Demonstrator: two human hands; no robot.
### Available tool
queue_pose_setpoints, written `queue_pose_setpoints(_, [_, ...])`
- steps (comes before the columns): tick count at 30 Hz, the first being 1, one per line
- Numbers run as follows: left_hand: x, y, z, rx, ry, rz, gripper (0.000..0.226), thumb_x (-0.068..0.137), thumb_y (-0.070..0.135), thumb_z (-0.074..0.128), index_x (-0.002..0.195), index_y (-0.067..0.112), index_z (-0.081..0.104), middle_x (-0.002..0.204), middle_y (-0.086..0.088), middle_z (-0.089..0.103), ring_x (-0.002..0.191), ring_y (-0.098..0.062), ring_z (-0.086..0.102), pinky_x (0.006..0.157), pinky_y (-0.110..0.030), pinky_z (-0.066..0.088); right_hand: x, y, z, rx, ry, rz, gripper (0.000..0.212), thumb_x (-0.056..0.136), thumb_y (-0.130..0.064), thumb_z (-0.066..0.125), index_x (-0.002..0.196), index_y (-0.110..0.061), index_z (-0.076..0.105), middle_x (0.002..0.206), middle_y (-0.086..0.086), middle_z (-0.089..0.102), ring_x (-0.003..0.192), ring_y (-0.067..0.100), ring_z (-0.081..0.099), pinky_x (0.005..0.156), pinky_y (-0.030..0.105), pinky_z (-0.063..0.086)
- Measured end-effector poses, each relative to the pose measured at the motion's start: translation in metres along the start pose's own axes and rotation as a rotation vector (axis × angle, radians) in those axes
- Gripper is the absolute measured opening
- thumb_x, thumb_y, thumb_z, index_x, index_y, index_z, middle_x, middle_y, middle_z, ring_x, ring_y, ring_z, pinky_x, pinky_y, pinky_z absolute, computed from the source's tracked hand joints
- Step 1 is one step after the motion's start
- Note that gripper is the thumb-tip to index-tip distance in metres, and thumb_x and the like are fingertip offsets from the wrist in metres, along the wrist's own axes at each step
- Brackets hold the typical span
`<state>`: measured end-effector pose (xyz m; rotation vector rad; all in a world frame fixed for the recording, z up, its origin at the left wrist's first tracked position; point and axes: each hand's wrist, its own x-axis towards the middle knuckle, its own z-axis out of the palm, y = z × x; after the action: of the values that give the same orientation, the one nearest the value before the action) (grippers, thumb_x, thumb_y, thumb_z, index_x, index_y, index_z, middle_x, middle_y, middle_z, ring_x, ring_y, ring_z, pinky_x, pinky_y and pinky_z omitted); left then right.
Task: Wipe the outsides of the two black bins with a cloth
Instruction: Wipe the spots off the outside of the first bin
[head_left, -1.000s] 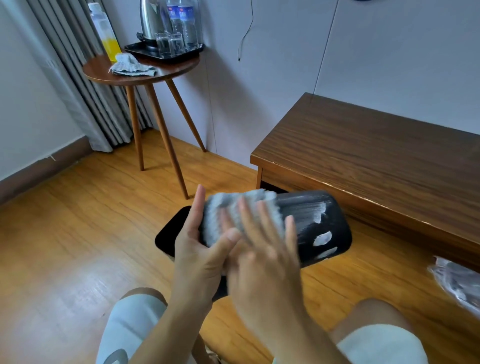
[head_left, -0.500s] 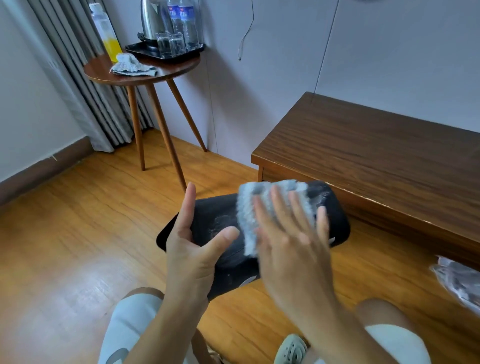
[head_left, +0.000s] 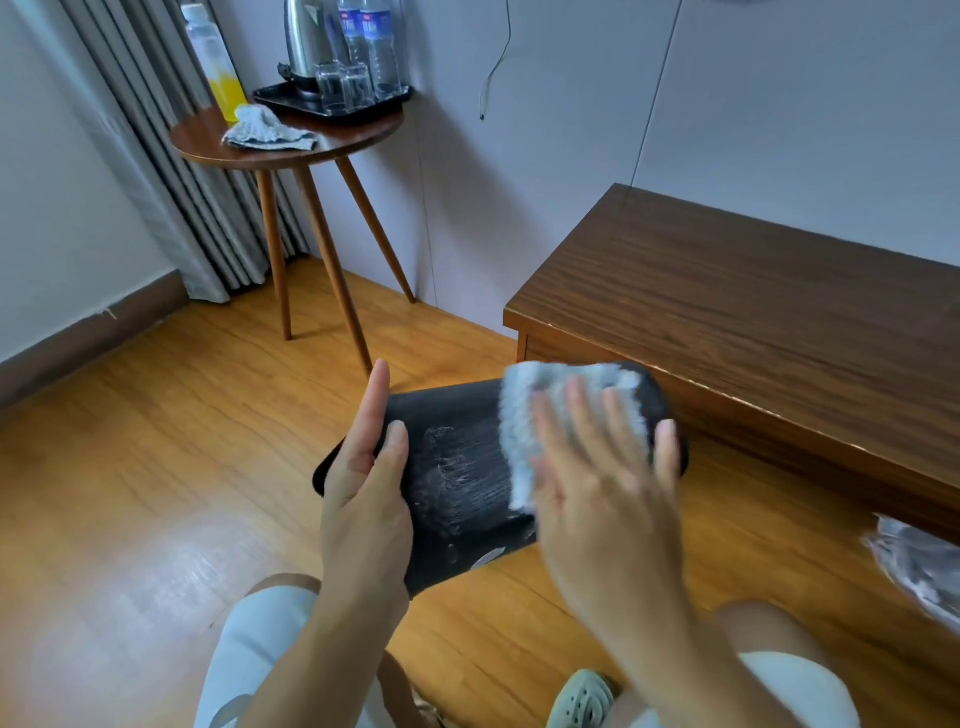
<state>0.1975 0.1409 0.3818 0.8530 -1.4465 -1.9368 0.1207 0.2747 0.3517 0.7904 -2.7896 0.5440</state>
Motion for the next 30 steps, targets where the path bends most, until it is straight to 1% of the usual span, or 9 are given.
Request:
queue_pose_setpoints(4, [-0.002, -0.001, 0.0, -0.138, -0.027, -0.07, 0.042, 0.107, 0.015, 0.047, 0.133, 0.043, 0.065, 0.107, 0.004, 0.08, 0.094, -0.014, 0.077, 0.074, -0.027, 0.062, -0.027, -0.045, 0.009, 0.059, -0.027, -0.236, 0.052, 0.105, -0.047, 0.03, 0.156, -0.036, 0.036, 0.166, -0.004, 0.028, 0.156, 0.024, 0.019, 0.124, 0.06, 0.012])
queue_pose_setpoints(7, [-0.003, 0.0, -0.006, -0.113, 0.031, -0.055, 0.042, 0.106, 0.018, 0.05, 0.126, 0.051, 0.067, 0.117, 0.013, 0.075, 0.11, -0.016, 0.072, 0.091, -0.035, 0.058, -0.015, -0.027, 0.009, 0.031, -0.027, -0.226, 0.05, 0.105, -0.049, 0.029, 0.154, -0.038, 0.036, 0.165, -0.007, 0.028, 0.155, 0.02, 0.022, 0.123, 0.062, 0.012])
queue_pose_setpoints(11, [-0.007, 0.005, -0.006, -0.02, 0.066, -0.006, 0.045, 0.107, 0.025, 0.05, 0.121, 0.065, 0.062, 0.136, 0.028, 0.059, 0.127, -0.01, 0.058, 0.11, -0.041, 0.046, 0.017, 0.006, 0.003, -0.026, -0.02, 0.006, 0.057, 0.103, -0.049, 0.016, 0.157, -0.038, 0.028, 0.165, -0.005, 0.028, 0.155, 0.023, 0.024, 0.123, 0.063, 0.009])
queue_pose_setpoints(13, [-0.008, 0.005, -0.002, -0.021, 0.045, -0.014, 0.045, 0.107, 0.024, 0.05, 0.122, 0.065, 0.062, 0.134, 0.023, 0.063, 0.12, -0.011, 0.064, 0.105, -0.042, 0.051, 0.014, -0.01, 0.003, 0.007, -0.011, 0.005, 0.058, 0.103, -0.05, 0.014, 0.158, -0.037, 0.027, 0.166, -0.004, 0.026, 0.155, 0.025, 0.022, 0.123, 0.062, 0.009])
queue_pose_setpoints(17, [-0.009, 0.004, -0.001, -0.203, 0.012, -0.083, 0.044, 0.106, 0.012, 0.049, 0.131, 0.043, 0.066, 0.112, 0.003, 0.079, 0.098, -0.015, 0.076, 0.072, -0.025, 0.062, -0.021, -0.06, 0.007, 0.093, -0.022, -0.199, 0.053, 0.106, -0.045, 0.027, 0.157, -0.035, 0.033, 0.168, -0.004, 0.025, 0.157, 0.023, 0.016, 0.125, 0.059, 0.009])
queue_pose_setpoints(20, [-0.01, 0.006, -0.006, -0.217, 0.053, -0.084, 0.042, 0.106, 0.015, 0.049, 0.127, 0.046, 0.068, 0.116, 0.012, 0.077, 0.102, -0.013, 0.075, 0.075, -0.027, 0.061, -0.017, -0.046, 0.007, 0.081, -0.02, -0.239, 0.049, 0.107, -0.048, 0.03, 0.155, -0.039, 0.035, 0.166, -0.008, 0.026, 0.156, 0.018, 0.018, 0.124, 0.059, 0.008])
queue_pose_setpoints(23, [-0.009, 0.013, -0.01, -0.1, 0.143, -0.038, 0.041, 0.105, 0.026, 0.053, 0.118, 0.062, 0.066, 0.116, 0.033, 0.064, 0.104, -0.004, 0.065, 0.085, -0.026, 0.054, 0.006, -0.005, 0.0, 0.014, -0.016, -0.092, 0.051, 0.105, -0.052, 0.02, 0.154, -0.041, 0.03, 0.165, -0.01, 0.024, 0.155, 0.017, 0.022, 0.123, 0.06, 0.006])
queue_pose_setpoints(27, [-0.01, 0.016, -0.014, -0.075, 0.124, 0.017, 0.042, 0.105, 0.028, 0.052, 0.121, 0.066, 0.062, 0.125, 0.035, 0.055, 0.117, -0.004, 0.055, 0.103, -0.032, 0.046, 0.025, 0.034, -0.005, -0.011, -0.031, 0.082, 0.06, 0.102, -0.054, 0.004, 0.157, -0.039, 0.023, 0.167, -0.007, 0.02, 0.156, 0.019, 0.015, 0.124, 0.062, 0.006])
queue_pose_setpoints(30, [-0.009, 0.014, -0.005, -0.072, 0.088, -0.005, 0.044, 0.105, 0.026, 0.052, 0.122, 0.065, 0.062, 0.121, 0.03, 0.061, 0.1, -0.001, 0.064, 0.087, -0.028, 0.053, 0.005, -0.005, 0.003, 0.041, 0.04, 0.035, 0.052, 0.107, -0.049, 0.018, 0.157, -0.039, 0.026, 0.167, -0.006, 0.02, 0.156, 0.024, 0.016, 0.123, 0.062, 0.011])
